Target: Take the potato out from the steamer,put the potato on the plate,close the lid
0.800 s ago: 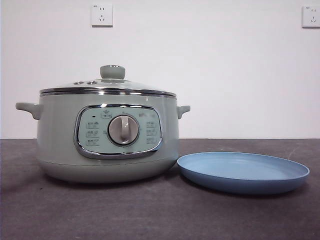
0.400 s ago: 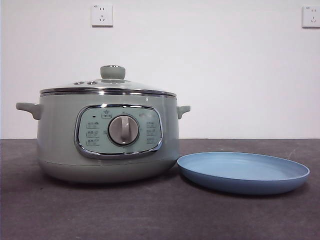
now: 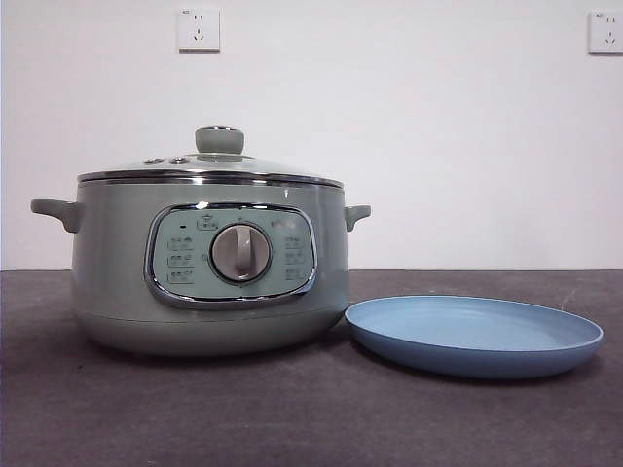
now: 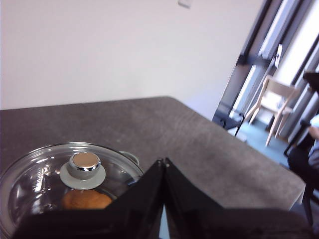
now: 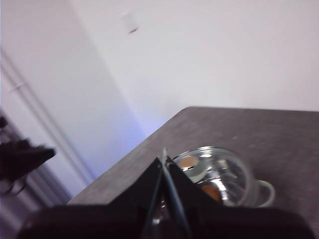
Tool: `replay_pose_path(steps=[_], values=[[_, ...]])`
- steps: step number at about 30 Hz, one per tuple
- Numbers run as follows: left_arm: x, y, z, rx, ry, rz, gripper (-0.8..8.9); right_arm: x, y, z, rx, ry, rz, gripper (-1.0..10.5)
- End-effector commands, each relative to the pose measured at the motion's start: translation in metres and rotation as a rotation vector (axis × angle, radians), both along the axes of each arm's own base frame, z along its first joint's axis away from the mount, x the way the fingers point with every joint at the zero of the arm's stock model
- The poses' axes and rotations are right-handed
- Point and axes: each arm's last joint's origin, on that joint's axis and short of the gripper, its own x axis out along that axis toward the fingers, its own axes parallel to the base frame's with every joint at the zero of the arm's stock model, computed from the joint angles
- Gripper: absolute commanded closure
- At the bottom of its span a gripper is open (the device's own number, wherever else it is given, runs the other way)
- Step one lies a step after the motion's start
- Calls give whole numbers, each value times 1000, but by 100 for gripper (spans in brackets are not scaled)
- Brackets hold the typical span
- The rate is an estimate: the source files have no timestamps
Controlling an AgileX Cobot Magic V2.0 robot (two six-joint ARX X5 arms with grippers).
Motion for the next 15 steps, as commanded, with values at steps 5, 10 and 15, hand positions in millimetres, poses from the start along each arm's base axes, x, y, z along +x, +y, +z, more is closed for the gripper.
replay_pose_path(steps=[5, 10, 15], values=[[19, -5, 38, 159, 33, -44, 821, 25, 5, 21, -115, 32, 118, 957], [39, -9, 55, 177, 72, -50, 816, 39, 7, 23, -161, 82, 140, 944], [52, -12, 61, 179, 76, -44, 715, 44, 7, 21, -176, 96, 97, 745]])
